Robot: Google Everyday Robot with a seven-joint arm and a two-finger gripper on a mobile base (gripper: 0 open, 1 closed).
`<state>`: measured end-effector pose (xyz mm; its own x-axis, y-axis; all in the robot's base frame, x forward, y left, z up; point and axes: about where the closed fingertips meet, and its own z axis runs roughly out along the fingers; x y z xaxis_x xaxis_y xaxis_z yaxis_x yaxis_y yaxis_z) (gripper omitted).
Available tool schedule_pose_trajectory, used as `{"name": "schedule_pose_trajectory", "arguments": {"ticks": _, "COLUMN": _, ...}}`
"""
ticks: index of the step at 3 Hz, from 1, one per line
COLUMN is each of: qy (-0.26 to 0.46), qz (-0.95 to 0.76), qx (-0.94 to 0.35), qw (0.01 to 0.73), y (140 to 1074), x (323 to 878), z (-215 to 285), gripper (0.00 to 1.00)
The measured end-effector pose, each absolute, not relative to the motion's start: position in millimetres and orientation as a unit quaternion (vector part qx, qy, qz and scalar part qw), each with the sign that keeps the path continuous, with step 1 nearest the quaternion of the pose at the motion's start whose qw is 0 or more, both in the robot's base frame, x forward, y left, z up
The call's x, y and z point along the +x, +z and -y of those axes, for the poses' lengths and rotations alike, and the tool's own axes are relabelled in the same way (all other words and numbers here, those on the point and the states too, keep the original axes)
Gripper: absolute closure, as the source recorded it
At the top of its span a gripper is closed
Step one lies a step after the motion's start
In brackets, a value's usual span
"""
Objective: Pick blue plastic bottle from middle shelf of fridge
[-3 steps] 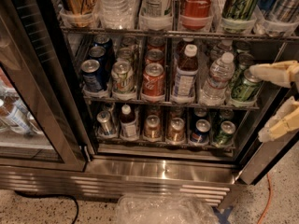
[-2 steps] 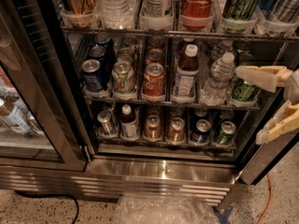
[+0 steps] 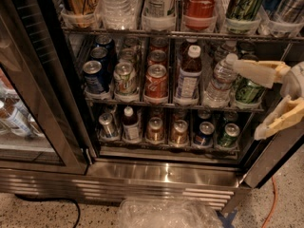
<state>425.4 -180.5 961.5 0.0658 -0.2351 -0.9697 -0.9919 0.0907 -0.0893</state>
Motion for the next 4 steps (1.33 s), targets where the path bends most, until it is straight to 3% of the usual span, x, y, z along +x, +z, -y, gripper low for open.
{"name": "schedule_pose_trajectory", "arguments": {"ticks": 2, "qy": 0.412, "qz": -0.554, "qx": -0.502, "qw": 0.52, "y": 941, "x": 407, "z": 151, "gripper": 0.0}}
{"name": "schedule_pose_trajectory", "arguments": {"ticks": 4, "qy": 0.427, "qz": -0.559, "qx": -0.497, "qw": 0.508, "y": 926, "x": 399, "z": 142, "gripper": 0.0}}
